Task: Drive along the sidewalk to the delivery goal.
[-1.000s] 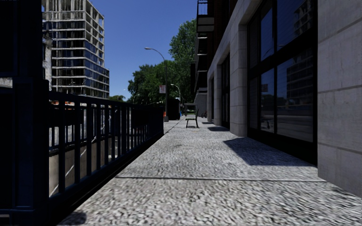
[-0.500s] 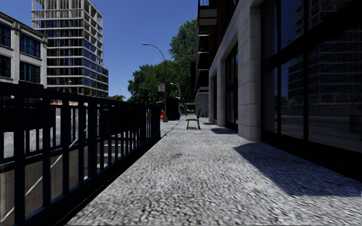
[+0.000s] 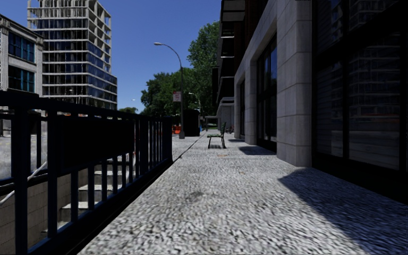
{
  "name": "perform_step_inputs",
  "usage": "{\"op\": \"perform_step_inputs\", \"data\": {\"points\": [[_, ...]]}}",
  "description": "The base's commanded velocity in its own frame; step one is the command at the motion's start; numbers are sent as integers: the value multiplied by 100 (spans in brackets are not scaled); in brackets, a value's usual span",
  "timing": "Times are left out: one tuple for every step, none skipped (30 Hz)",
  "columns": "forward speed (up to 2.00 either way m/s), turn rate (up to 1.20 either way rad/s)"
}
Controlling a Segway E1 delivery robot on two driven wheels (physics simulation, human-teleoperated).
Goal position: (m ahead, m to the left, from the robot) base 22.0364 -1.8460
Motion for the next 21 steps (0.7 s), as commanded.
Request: {"op": "perform_step_inputs", "data": {"points": [[200,-23],[200,-23],[200,-23],[200,-23],[200,-20],[200,-20],[200,0],[200,0],[200,0],[200,0],[200,0],[200,0],[200,0],[200,0],[200,0],[200,0],[200,0],[200,0],[200,0],[200,0],[200,0]]}}
